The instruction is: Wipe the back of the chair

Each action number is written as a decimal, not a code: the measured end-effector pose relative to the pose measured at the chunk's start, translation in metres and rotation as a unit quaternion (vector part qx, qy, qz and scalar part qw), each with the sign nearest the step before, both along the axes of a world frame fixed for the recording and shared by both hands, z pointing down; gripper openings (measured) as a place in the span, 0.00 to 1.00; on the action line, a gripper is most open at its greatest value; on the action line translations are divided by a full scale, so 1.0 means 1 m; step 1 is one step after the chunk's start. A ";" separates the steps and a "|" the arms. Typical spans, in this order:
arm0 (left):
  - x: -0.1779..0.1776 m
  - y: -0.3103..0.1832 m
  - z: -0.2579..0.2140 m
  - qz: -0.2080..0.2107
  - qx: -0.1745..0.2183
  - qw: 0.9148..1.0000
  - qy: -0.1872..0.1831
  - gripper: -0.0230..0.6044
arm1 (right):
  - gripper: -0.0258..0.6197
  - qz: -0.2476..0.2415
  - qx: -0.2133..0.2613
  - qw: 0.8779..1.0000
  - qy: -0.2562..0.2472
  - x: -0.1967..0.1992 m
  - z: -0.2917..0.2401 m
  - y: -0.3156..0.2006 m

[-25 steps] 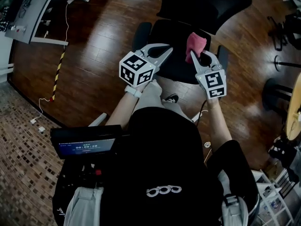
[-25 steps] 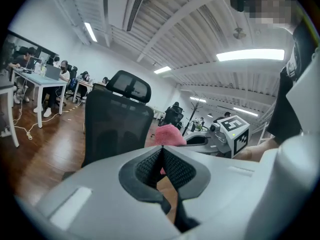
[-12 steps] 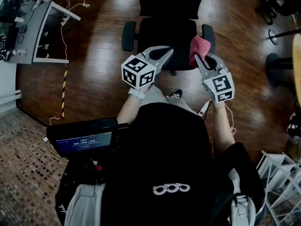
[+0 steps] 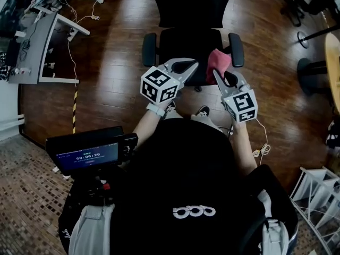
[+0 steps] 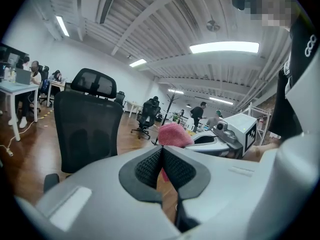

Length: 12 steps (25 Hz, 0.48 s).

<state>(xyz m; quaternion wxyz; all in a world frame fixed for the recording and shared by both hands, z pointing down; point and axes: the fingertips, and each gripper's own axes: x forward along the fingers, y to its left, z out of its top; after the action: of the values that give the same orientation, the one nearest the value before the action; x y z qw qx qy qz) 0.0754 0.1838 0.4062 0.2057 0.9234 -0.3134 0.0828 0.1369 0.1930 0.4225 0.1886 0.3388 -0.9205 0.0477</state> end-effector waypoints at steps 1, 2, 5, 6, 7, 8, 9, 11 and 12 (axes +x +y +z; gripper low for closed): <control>0.002 0.001 0.003 0.000 -0.001 1.000 0.000 0.03 | 0.10 0.002 -0.002 1.000 -0.002 0.000 0.003 0.002; 0.003 0.002 0.006 0.001 -0.002 1.000 -0.002 0.03 | 0.10 0.004 -0.004 1.000 -0.003 0.000 0.006 0.003; -0.012 0.005 0.005 0.000 -0.003 1.000 -0.001 0.03 | 0.10 0.013 -0.004 1.000 0.001 -0.012 0.004 0.007; -0.018 0.007 0.003 -0.002 -0.002 1.000 0.000 0.03 | 0.10 0.014 -0.005 1.000 0.003 -0.016 0.003 0.009; -0.023 0.008 0.003 -0.004 -0.002 1.000 0.000 0.03 | 0.10 0.015 -0.006 1.000 0.004 -0.020 0.003 0.010; -0.026 0.009 0.004 -0.006 -0.002 1.000 0.001 0.03 | 0.10 0.016 -0.008 1.000 0.004 -0.021 0.005 0.011; -0.027 0.009 0.006 -0.008 -0.003 1.000 0.002 0.03 | 0.10 0.016 -0.009 1.000 0.003 -0.020 0.008 0.011; -0.026 0.009 0.010 -0.010 -0.004 1.000 0.001 0.03 | 0.10 0.018 -0.012 1.000 0.002 -0.018 0.012 0.010; -0.026 0.009 0.011 -0.011 -0.005 1.000 0.001 0.03 | 0.10 0.018 -0.012 1.000 0.002 -0.017 0.013 0.009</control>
<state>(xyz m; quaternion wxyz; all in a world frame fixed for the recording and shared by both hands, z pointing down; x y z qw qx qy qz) 0.0490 0.1924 0.4176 0.2113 0.9191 -0.3227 0.0809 0.1195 0.2020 0.4350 0.1940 0.3529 -0.9133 0.0616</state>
